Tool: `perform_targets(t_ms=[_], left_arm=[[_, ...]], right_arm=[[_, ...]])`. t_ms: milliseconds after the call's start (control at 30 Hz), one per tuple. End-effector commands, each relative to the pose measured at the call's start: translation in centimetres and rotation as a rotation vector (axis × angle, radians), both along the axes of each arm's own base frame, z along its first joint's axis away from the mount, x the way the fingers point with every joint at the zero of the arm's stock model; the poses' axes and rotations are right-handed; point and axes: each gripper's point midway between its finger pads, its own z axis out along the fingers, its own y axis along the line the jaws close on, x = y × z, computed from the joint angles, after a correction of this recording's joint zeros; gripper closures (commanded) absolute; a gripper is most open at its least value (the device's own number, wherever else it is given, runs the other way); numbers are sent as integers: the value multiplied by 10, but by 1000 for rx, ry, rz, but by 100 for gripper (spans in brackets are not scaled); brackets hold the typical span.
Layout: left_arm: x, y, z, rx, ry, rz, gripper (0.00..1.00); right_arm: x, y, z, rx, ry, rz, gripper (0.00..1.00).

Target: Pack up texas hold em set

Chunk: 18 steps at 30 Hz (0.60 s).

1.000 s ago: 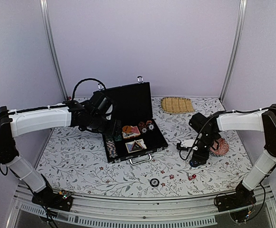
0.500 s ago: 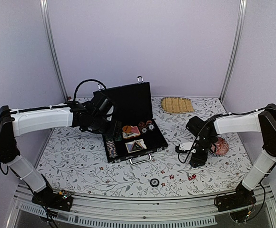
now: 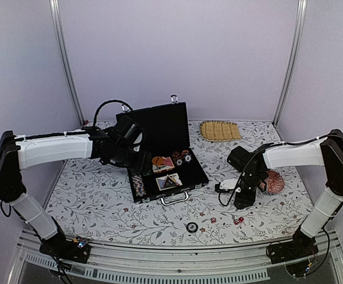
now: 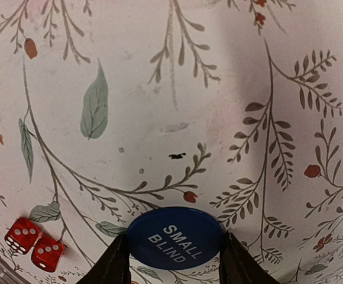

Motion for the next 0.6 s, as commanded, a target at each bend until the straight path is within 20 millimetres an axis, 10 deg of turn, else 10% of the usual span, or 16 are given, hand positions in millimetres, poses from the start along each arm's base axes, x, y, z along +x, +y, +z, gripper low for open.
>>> perform_targets(t_ms=[0,567], left_arm=[[2,-7,6,-14,-26,-11,30],[-4,10,13,3,-45,28,30]], right_arm=[[-5,22,-9,18,27,30,55],[55,157,74,235,-97,200,56]])
